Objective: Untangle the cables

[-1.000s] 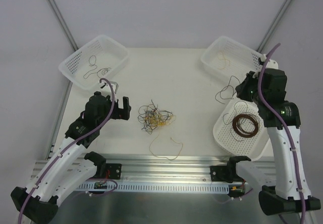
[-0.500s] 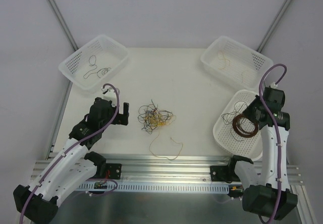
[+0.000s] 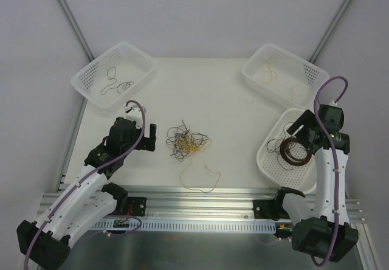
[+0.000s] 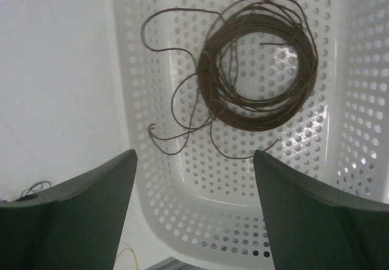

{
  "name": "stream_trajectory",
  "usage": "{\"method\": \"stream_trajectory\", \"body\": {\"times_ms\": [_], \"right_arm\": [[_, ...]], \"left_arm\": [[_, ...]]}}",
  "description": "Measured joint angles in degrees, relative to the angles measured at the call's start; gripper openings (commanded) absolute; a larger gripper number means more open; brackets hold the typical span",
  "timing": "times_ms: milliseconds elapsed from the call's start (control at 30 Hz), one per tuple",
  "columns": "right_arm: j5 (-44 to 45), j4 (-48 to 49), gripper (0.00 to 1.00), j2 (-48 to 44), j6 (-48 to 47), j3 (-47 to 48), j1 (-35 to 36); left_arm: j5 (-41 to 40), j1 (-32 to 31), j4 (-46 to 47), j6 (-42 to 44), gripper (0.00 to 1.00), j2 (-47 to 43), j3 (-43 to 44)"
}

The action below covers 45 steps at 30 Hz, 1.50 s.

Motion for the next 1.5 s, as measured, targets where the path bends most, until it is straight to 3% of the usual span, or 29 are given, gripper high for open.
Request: {"method": "stream_trajectory", "body": {"times_ms": [133, 400, 667, 1000, 1100, 1300, 1400, 1433, 1500], "right_arm": [[-2.4, 0.2, 0.84, -0.3, -3.0, 3.2, 7.2], [-8.6, 5.3, 0.84, 1.0, -7.7, 5.2, 30.8], [-13.5, 10.4, 0.83, 15.9, -13.5, 4.8, 54.2], [-17.3, 12.5, 0.77, 32.8, -19.5, 4.2, 63.8], [-18.3, 13.7, 0.71, 36.6, -20.1, 4.2, 65.7], [-20.1, 16.7, 0.45, 41.2, -20.9, 4.2, 67.1], [-20.9, 17.5, 0.18, 42.7, -21.5, 4.2, 67.1], [-21.1, 17.7, 0.01, 42.9, -21.5, 4.2, 67.1], [-21.2, 17.4, 0.01, 43.1, -21.7, 4.5, 67.1]], "left_arm": [[1.8, 0.0, 0.6, 0.0, 0.99, 1.7, 0.0], [7.2, 0.0, 1.4, -0.6, 0.99, 5.4, 0.0], [9.8, 0.0, 1.9, -1.1, 0.99, 7.8, 0.0], [8.9, 0.0, 2.0, -1.0, 0.99, 8.0, 0.0], [8.7, 0.0, 2.0, -1.0, 0.99, 8.0, 0.0], [8.3, 0.0, 2.0, -1.0, 0.99, 8.0, 0.0], [8.3, 0.0, 2.0, -1.0, 0.99, 8.0, 0.0], [8.4, 0.0, 2.0, -1.0, 0.99, 8.0, 0.0], [8.4, 0.0, 2.0, -0.9, 0.99, 8.0, 0.0]]}}
